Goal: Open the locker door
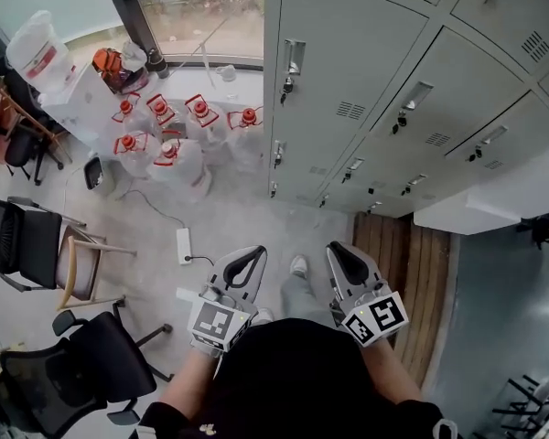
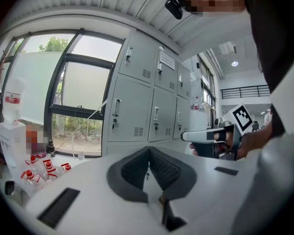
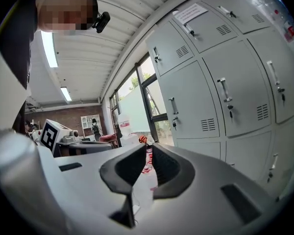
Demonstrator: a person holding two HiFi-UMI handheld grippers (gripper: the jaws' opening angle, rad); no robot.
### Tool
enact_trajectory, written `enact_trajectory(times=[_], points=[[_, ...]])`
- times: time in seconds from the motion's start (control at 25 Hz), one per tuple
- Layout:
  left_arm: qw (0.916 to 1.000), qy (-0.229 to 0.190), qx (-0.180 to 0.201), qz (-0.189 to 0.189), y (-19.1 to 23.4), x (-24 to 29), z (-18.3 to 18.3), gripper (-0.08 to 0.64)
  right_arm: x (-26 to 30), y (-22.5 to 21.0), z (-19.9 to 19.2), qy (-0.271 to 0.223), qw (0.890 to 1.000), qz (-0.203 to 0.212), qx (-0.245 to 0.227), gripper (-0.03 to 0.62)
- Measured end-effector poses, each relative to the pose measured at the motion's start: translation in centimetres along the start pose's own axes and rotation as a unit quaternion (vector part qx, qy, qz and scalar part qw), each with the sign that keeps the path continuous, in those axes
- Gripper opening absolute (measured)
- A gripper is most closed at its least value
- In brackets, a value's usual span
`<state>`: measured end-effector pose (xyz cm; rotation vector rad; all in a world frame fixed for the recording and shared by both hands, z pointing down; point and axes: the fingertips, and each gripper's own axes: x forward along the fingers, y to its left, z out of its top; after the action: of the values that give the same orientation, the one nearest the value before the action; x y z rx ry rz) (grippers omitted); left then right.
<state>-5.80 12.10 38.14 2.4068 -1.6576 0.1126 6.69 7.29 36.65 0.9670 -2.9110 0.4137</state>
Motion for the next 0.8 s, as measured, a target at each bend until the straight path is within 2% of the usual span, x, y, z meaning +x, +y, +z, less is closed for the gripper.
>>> enact_trajectory(times=[0.28,0.48,0.8], points=[[0.9981,0.020,-0.011,0.058,3.7,6.7,1.9,0.023,7.0,-5.4,1.0,0.021,0.998,0.058,0.016,0.054],[0.9950,0.018,-0.018,0.096,5.8,10.3,2.1,0.023,11.2,-8.3,0.2,0.047,0.995,0.091,0.019,0.054],[0.9913,0.042,-0.035,0.120,9.6,12.3,0.5,0.023,17.2,-10.5,-3.2,0.093,0.991,0.093,0.039,0.054]])
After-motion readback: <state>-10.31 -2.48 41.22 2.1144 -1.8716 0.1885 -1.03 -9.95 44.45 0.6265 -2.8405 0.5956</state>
